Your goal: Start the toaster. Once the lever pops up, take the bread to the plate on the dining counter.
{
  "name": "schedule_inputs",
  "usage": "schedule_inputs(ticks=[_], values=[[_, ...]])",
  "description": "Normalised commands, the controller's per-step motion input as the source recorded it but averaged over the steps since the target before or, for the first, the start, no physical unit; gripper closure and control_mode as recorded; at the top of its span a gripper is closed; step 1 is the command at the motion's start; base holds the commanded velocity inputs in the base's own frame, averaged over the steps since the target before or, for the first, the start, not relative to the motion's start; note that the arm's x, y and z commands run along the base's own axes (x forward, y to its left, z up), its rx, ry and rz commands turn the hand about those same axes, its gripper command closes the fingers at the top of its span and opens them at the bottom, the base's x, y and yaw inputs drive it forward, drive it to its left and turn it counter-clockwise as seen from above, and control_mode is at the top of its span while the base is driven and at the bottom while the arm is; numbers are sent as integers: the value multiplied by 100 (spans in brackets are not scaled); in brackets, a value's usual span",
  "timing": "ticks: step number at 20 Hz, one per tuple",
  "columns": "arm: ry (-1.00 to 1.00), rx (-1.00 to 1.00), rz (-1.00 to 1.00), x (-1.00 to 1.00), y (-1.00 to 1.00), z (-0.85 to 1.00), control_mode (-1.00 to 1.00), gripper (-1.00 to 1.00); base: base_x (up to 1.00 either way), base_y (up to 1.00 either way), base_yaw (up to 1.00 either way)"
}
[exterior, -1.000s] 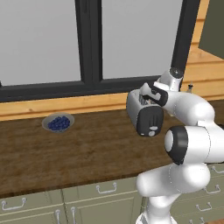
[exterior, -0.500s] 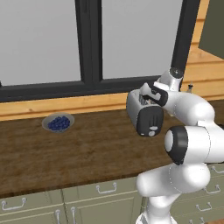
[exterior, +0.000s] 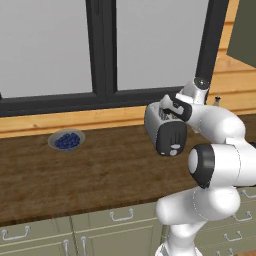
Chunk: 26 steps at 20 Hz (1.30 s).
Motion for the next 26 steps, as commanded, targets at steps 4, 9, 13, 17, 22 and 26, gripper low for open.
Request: schedule_inputs(ticks=[4,9,13,17,22,26], values=[[0,0,0,0,0,0,-100,-100,0,0,0],[0,0,0,0,0,0,-100,-100,0,0,0],[0,0,0,0,0,0,-100,-100,0,0,0],[0,0,0,0,0,0,-100,-100,0,0,0],[0,0,0,0,0,0,-100,-100,0,0,0],[0,0,0,0,0,0,-100,-100,0,0,0]])
